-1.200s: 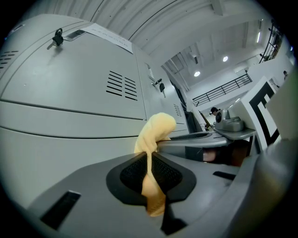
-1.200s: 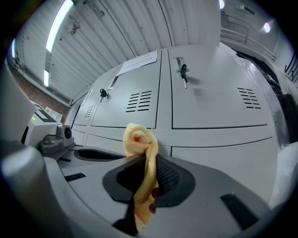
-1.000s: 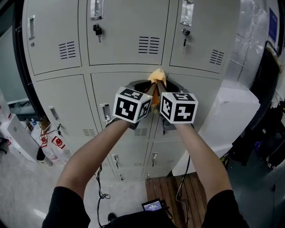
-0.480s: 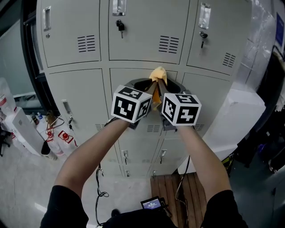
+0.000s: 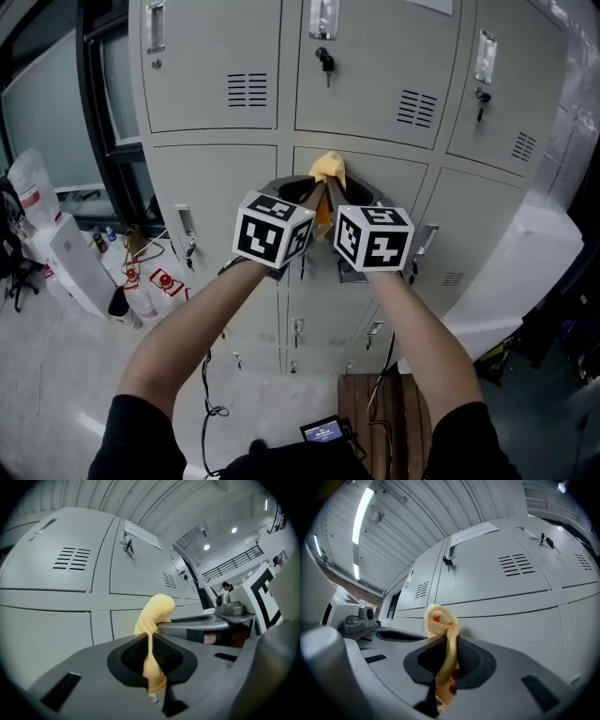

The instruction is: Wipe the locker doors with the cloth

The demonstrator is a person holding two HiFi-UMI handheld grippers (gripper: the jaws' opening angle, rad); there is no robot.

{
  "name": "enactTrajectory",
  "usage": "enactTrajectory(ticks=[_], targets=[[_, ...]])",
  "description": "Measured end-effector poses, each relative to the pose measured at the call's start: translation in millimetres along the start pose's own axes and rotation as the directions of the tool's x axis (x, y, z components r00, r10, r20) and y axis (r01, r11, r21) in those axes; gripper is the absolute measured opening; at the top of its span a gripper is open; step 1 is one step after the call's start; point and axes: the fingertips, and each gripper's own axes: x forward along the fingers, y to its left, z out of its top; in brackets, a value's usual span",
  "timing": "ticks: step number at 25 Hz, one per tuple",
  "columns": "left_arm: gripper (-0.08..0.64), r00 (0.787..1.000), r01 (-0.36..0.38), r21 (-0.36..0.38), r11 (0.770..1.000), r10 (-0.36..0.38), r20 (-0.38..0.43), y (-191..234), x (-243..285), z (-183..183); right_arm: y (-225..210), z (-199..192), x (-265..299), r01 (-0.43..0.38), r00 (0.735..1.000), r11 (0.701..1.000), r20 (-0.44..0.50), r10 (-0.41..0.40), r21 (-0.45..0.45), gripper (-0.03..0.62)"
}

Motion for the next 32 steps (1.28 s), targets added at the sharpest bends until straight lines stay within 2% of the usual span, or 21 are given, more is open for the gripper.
enactTrajectory(ticks=[6, 13, 20, 32], targets=[[0.040, 1.000, -0.014, 0.002, 1.000, 0.014, -0.024, 24.0, -14.2, -19.4, 24.7, -15.7, 17.6, -0.012, 1.000, 1.000, -0.018, 0.012, -0.002, 0.071], [0.040, 1.000, -0.007, 0.032, 0.999, 0.008, -0.023, 34.5, -12.1, -29.0, 28.3, -23.7, 27.5, 0.014, 1.000, 1.000, -0.014, -0.014, -0.020, 0.071], [0.038, 1.000, -0.009, 0.068, 0.998, 0.010, -0.016, 36.2, -8.0, -29.7, 26.0, -23.4, 29.8, 0.034, 0.999, 0.998, -0.005, -0.034, -0.051, 0.071], [0.038, 1.000, -0.013, 0.063, 0.998, 0.014, -0.024, 22.1, 1.9, -27.3, 11.1, -23.1, 21.2, 0.044, 0.998, 0.997, -0.029, -0.047, -0.069, 0.071]])
